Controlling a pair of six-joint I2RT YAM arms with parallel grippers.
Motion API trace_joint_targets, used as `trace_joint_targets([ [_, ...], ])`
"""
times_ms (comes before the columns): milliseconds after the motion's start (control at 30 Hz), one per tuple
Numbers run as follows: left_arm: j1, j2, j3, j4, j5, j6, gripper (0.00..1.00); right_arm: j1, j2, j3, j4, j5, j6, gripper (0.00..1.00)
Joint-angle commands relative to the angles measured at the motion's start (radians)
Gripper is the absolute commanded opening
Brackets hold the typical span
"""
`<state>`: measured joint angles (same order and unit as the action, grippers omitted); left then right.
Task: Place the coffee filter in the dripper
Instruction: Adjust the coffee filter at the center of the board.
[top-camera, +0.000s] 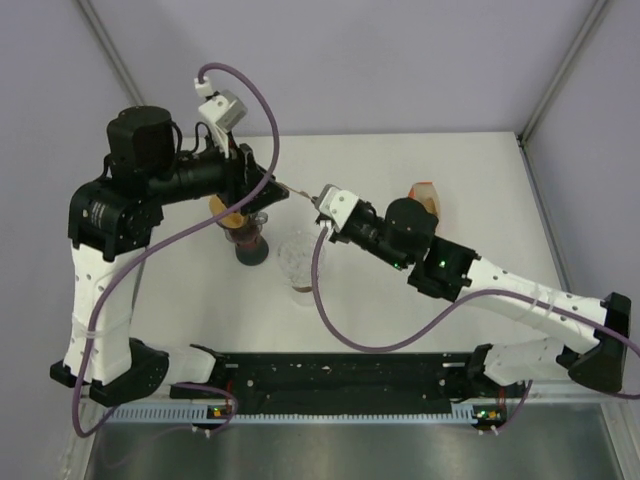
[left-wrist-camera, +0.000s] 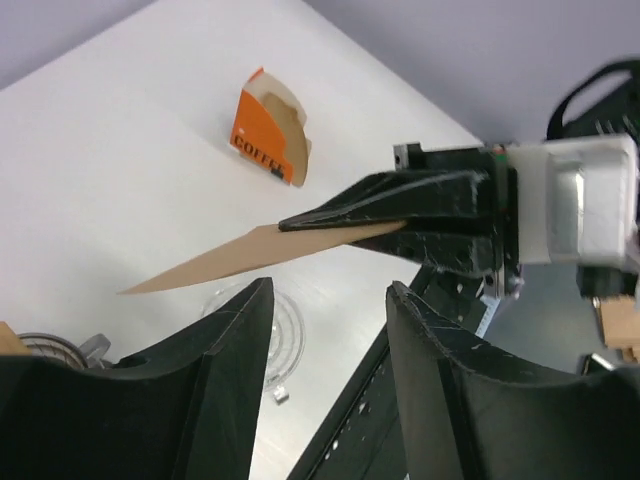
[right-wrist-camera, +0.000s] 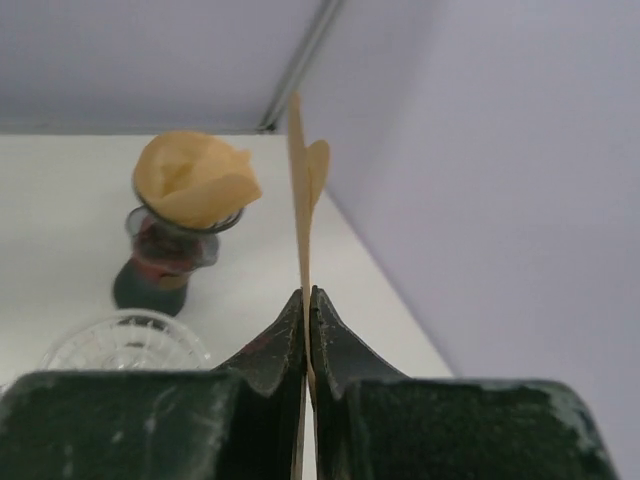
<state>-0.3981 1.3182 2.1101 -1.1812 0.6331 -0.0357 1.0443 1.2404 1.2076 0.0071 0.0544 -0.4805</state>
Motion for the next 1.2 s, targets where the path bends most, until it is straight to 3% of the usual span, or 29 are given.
trace_joint_targets([
  [0, 0.025, 0.01, 0.044, 0.165, -0.02, -0.202, 0.59, 0.088, -0.016, -0.04, 0.498, 0.445, -0.295, 0.0],
  [100, 0.036, 0.018, 0.028, 0.212, 0.005, -0.276, 0.75, 0.152, 0.062, -0.04, 0.703, 0.556, -0.481, 0.0],
  [167, 0.048, 0.027, 0.011, 0.236, 0.013, -0.315, 0.96, 0.19, 0.126, -0.017, 0.816, 0.622, -0.605, 0.0],
  [333, 0.087, 0.045, 0.001, 0.357, 0.123, -0.455, 0.99, 0.25, 0.252, 0.03, 0.933, 0.683, -0.802, 0.0],
  [500, 0.087, 0.042, -0.071, 0.357, 0.129, -0.463, 0.98, 0.287, 0.272, 0.03, 0.987, 0.685, -0.851, 0.0],
  [800, 0.097, 0.024, -0.111, 0.325, 0.102, -0.411, 0.69, 0.296, 0.266, 0.014, 1.053, 0.725, -0.92, 0.0],
  [867, 0.099, 0.027, -0.114, 0.325, 0.114, -0.409, 0.39, 0.299, 0.269, 0.007, 1.059, 0.717, -0.926, 0.0],
  [933, 0.099, 0.03, -0.114, 0.327, 0.125, -0.406, 0.02, 0.301, 0.274, 0.013, 1.044, 0.72, -0.92, 0.0],
  [1033, 0.1, 0.029, -0.121, 0.328, 0.142, -0.4, 0.0, 0.303, 0.254, 0.03, 0.855, 0.704, -0.859, 0.02],
  [1067, 0.102, 0.027, -0.121, 0.327, 0.142, -0.394, 0.0, 0.303, 0.236, 0.038, 0.749, 0.684, -0.812, 0.16],
  [1100, 0.1, 0.026, -0.119, 0.322, 0.14, -0.38, 0.0, 0.301, 0.216, 0.049, 0.614, 0.646, -0.74, 0.4],
  [1167, 0.1, 0.023, -0.108, 0.296, 0.117, -0.319, 0.0, 0.295, 0.157, 0.058, 0.414, 0.547, -0.585, 0.75],
])
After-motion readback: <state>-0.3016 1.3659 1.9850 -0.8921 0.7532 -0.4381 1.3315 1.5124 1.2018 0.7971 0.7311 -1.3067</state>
